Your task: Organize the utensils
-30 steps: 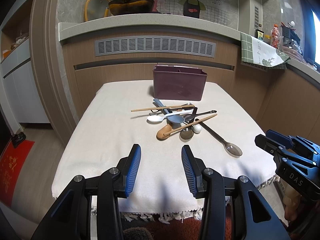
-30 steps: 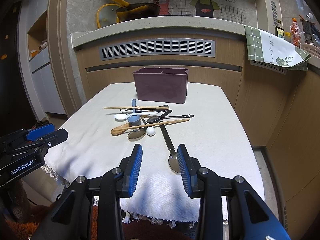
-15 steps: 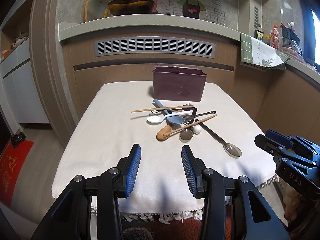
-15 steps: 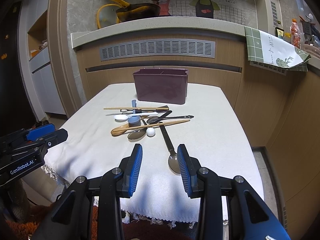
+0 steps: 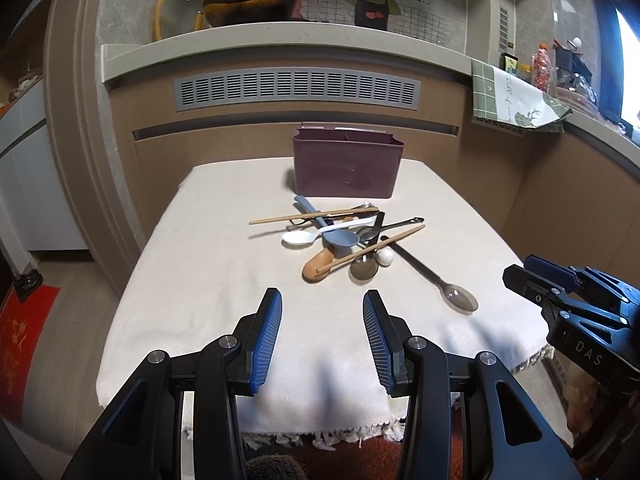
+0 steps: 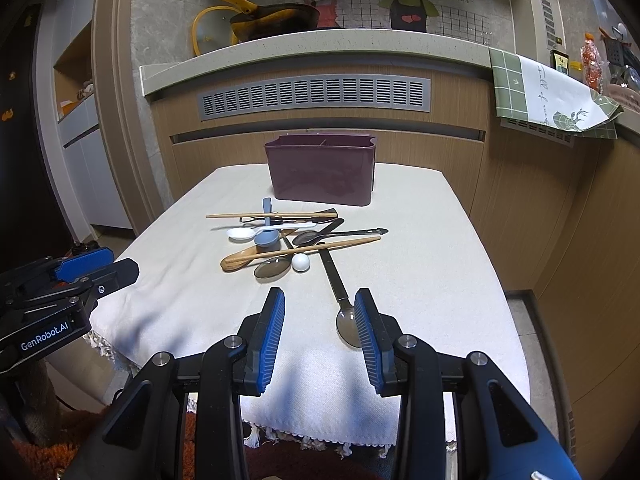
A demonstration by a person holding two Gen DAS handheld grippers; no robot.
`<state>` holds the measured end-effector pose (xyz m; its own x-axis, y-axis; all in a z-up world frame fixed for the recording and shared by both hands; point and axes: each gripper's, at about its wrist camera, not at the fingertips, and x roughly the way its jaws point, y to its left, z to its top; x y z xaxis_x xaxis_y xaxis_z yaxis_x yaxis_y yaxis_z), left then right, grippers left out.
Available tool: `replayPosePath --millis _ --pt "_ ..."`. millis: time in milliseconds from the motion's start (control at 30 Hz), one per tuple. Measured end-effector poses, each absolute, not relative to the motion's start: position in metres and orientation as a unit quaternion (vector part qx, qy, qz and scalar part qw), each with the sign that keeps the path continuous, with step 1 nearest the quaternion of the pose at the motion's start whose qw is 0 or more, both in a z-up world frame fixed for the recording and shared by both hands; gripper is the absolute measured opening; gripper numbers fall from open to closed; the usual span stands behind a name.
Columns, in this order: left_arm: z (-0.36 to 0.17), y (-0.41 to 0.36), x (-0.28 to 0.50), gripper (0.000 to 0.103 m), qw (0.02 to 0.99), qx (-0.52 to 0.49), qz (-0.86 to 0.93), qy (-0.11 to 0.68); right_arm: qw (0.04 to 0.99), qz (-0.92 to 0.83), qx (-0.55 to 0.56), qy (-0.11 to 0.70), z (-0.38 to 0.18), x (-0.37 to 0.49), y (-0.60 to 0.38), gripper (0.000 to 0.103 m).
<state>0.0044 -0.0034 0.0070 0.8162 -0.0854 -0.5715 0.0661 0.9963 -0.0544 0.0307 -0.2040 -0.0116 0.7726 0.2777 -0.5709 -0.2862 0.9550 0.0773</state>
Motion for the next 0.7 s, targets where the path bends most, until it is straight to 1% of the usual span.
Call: replayPosePath --millis 200,433,600,700 --pt "0.005 0.01 0.033 0.043 0.954 -0.021 -0.046 0.296 0.942 0.139 -0.014 0.304 -0.015 0.056 -0.214 0.034" --pt "-0.018 0.031 0.077 0.043 0.945 -0.048 -0.046 0.322 0.899 0.209 -0.032 0.383 -0.048 0.108 -0.206 0.034" --pt "-0.039 0.047 0.105 0.043 0.939 -0.063 -0.015 0.338 0.883 0.214 -0.066 0.411 -0.071 0.141 -0.193 0.032" --pt "-0.05 0.051 0.122 0.043 0.929 -0.078 -0.02 0.361 0.877 0.22 -0.079 0.42 -0.078 0.156 -0.189 0.031"
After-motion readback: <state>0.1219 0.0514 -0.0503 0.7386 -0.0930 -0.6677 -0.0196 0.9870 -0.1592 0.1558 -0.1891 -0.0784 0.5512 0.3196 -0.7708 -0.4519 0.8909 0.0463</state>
